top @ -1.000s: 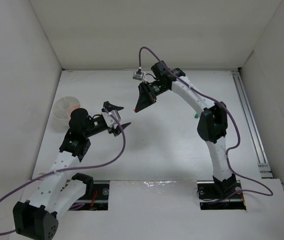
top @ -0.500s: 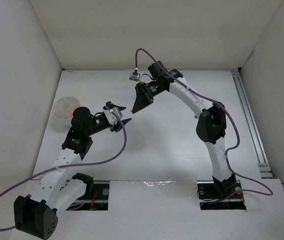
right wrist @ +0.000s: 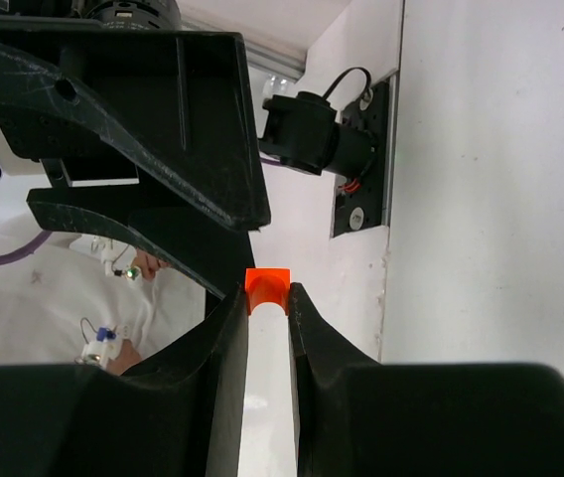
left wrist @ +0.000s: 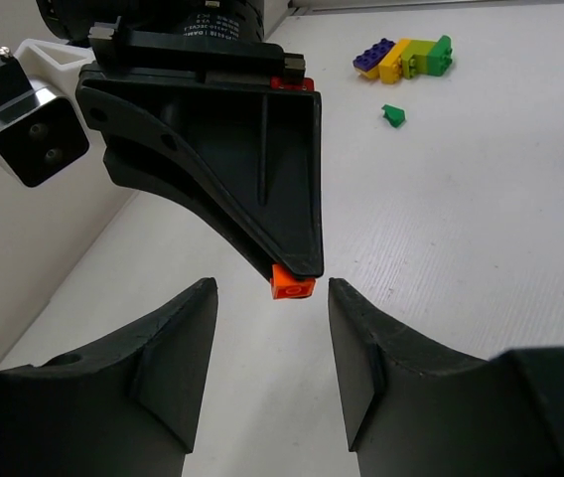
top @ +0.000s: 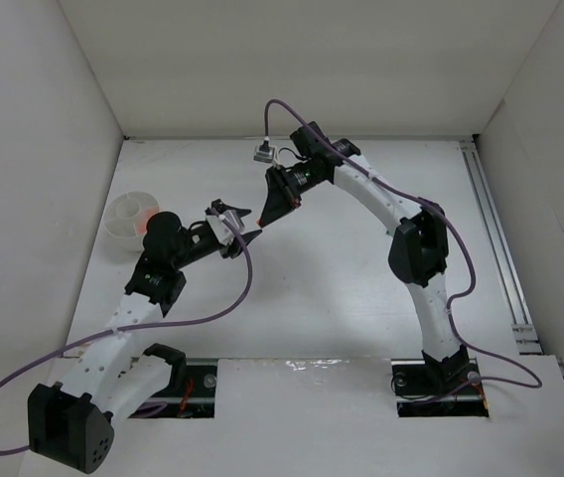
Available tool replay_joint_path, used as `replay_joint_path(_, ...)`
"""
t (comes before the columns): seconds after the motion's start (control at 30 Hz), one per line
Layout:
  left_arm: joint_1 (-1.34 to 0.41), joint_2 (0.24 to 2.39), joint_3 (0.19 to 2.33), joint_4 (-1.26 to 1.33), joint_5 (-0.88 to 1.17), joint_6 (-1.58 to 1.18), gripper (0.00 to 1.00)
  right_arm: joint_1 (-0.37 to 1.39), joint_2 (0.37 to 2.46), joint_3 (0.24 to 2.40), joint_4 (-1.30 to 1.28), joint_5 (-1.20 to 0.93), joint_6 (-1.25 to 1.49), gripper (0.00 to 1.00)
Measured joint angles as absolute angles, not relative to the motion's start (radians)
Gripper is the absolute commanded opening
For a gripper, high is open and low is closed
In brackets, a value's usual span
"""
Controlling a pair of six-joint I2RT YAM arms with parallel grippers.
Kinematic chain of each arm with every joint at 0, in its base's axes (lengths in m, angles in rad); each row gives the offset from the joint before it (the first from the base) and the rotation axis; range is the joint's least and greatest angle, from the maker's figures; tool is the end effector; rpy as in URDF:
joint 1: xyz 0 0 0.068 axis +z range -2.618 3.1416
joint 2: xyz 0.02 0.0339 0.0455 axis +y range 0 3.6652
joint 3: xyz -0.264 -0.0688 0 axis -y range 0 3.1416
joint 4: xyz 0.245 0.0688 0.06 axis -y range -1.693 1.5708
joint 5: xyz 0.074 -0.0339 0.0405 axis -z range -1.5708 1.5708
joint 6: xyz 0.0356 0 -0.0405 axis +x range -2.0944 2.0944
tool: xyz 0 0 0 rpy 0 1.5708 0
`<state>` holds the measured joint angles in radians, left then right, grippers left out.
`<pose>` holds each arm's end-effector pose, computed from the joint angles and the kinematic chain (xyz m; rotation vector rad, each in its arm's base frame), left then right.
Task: Sort the legos into containers by color
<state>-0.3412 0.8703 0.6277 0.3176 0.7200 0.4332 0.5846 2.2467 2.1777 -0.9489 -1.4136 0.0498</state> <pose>0.1830 -0.0899 0.3223 1.0696 1.0972 -0.4635 0.3771 0.2917 0.2947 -1.1426 2.0664 2.0651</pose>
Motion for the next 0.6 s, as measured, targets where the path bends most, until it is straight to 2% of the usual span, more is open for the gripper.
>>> replay_joint_path(0.6,-0.347,0.881,0.628,0.333,0.717,0.41,0.39,0.592,2.23,2.178,-0.921,-1.394,0.073,0.03)
